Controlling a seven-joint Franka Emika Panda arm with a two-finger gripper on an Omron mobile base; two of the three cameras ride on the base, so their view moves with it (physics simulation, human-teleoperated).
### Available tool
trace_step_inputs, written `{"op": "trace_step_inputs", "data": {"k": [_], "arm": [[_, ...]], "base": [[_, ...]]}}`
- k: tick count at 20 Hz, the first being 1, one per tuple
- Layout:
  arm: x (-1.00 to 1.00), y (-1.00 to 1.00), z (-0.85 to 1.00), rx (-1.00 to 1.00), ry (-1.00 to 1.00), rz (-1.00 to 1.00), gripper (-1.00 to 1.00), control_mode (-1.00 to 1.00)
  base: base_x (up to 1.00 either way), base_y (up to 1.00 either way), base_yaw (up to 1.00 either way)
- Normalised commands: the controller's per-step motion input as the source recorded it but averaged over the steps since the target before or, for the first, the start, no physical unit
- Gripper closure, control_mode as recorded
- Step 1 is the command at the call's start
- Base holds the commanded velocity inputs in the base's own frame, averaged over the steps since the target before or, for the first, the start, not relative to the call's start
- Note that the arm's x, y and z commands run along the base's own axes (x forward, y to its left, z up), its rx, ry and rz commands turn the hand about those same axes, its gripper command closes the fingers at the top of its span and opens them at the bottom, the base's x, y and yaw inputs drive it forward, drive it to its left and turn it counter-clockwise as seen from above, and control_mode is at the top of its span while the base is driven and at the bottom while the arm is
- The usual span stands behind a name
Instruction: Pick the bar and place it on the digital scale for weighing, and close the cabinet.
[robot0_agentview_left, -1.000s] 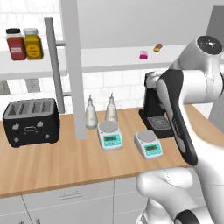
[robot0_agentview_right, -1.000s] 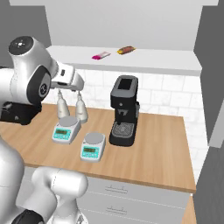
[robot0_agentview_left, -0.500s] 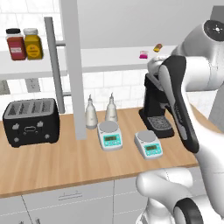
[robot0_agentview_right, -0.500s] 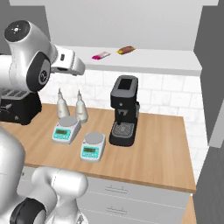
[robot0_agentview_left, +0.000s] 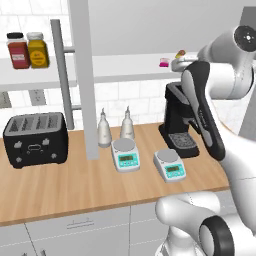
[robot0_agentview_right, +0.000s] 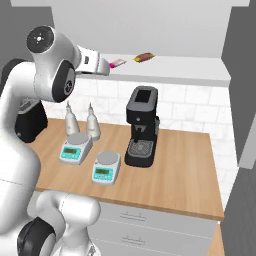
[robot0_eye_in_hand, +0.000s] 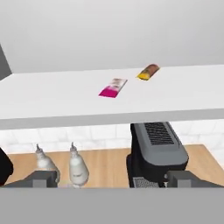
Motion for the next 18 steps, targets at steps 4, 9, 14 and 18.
{"op": "trace_step_inputs", "data": {"k": [4,9,14,18], "arm": [[0.34,-0.17,0.00,0.00,-0.24,0.00,-1.00,-1.00],[0.32,-0.01,0.00,0.00,-0.04,-0.05,-1.00,-1.00],[0.31,0.09,0.00,0.00,-0.03,-0.06,-1.00,-1.00],[0.51,0.16,0.00,0.00,-0.04,-0.04,-1.00,-1.00]], "base": [[0.00,0.00,0.00],[0.00,0.00,0.00],[0.00,0.00,0.00],[0.00,0.00,0.00]]}}
